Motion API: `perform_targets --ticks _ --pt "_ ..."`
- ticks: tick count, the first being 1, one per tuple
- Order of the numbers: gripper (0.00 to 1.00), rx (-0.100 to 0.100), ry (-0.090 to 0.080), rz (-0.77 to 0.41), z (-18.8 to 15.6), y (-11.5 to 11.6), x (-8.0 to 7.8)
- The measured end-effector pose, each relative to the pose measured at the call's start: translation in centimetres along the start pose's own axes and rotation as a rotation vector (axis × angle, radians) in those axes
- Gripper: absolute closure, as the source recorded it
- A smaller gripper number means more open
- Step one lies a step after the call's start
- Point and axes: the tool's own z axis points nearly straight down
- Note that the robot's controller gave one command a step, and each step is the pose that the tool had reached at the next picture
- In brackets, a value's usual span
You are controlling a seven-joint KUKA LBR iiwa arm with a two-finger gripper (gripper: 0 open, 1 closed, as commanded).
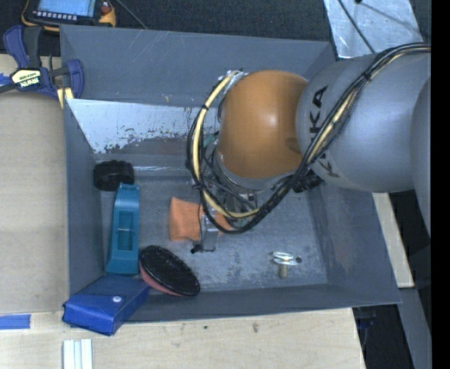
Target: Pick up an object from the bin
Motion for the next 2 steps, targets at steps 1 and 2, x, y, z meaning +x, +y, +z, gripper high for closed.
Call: perform_targets --ticks 1,2 --pt "1.00 0.001 0.002 -0.102 8.35 -2.04 -3.90" --pt "1.00 0.000 0.002 -0.101 8.35 -2.04 -3.90"
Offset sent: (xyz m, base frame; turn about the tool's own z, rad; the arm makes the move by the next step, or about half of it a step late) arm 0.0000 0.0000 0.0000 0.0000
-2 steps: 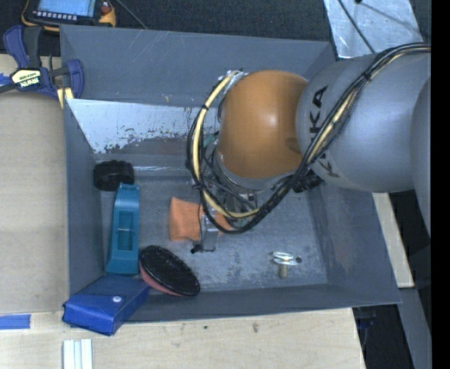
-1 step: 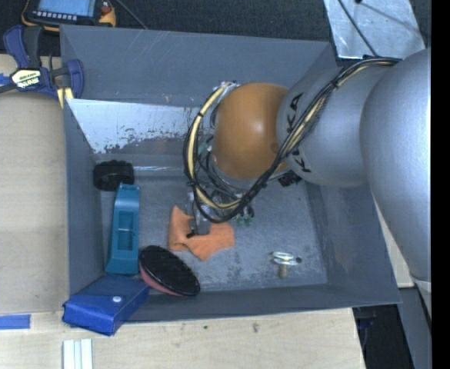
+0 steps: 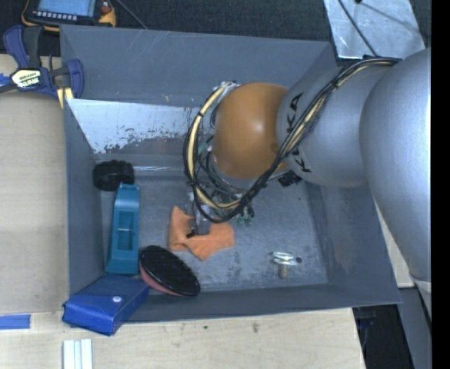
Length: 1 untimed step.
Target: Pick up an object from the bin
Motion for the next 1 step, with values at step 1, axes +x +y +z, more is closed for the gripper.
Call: perform_targets --ticks 1 --pt "1.00 0.001 0.005 -0.007 -5.10 -0.39 1.08"
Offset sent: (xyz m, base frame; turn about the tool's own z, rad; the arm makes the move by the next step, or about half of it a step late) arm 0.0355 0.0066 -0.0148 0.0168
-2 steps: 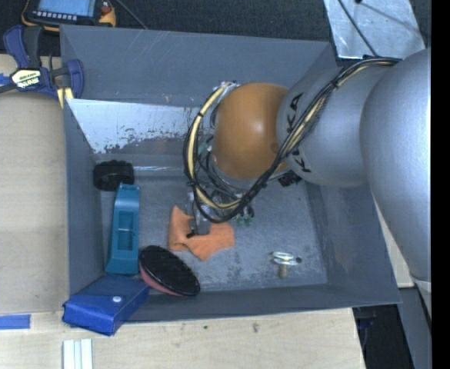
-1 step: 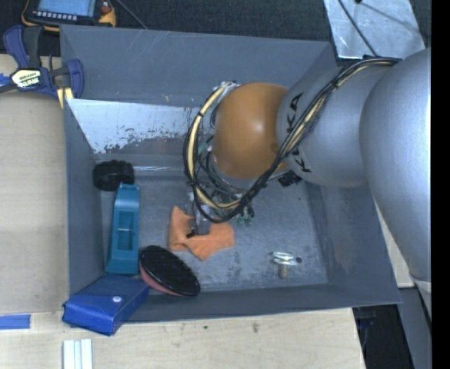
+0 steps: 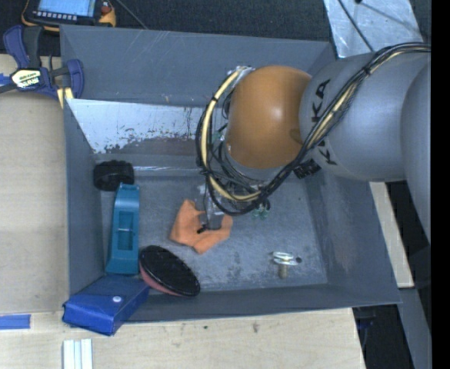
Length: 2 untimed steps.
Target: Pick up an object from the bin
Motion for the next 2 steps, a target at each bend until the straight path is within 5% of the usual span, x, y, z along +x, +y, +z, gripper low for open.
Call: perform_targets --ticks 1,2 --pt "1.00 -0.001 -0.022 0.010 0.1 0.3 -2.7" --pt "1.00 0.000 0.006 0.012 -1.9 0.2 -0.5"
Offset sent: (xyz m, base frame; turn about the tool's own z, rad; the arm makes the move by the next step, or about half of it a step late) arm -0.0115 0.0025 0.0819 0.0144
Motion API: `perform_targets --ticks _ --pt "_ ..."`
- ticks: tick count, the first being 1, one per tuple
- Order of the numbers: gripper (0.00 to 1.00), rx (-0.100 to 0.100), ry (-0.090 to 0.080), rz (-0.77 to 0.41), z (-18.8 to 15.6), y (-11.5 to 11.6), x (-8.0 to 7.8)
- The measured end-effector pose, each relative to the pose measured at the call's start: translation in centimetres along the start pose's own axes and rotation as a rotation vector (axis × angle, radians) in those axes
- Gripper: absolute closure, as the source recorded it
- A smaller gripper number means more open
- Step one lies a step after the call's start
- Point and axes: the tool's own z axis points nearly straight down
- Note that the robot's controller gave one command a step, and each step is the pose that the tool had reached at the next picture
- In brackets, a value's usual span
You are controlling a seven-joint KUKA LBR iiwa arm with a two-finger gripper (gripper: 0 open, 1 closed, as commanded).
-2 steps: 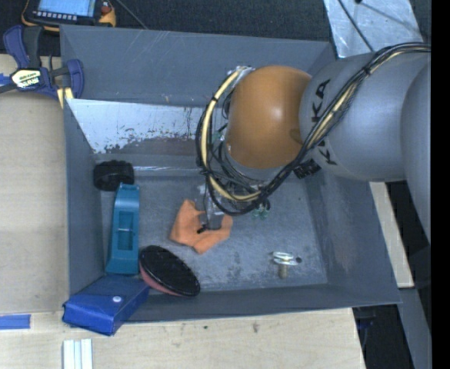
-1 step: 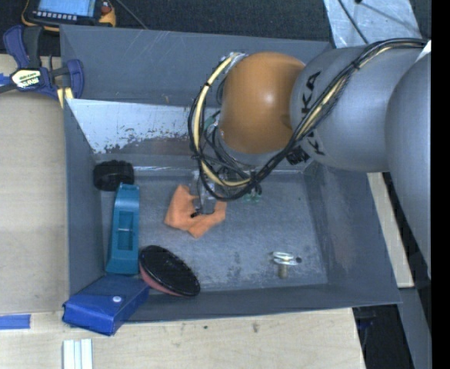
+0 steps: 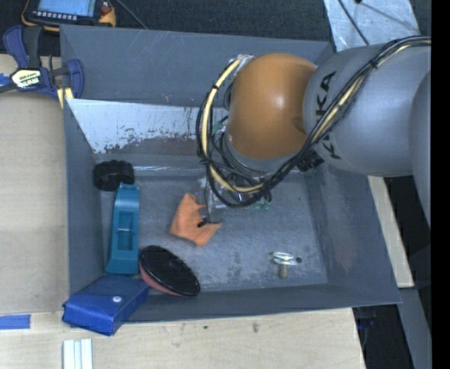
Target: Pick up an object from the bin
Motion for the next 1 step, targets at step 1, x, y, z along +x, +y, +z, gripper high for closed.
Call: perform_targets --ticks 1 --pt "1.00 -0.001 -0.012 -0.030 -7.40 -2.11 -2.04"
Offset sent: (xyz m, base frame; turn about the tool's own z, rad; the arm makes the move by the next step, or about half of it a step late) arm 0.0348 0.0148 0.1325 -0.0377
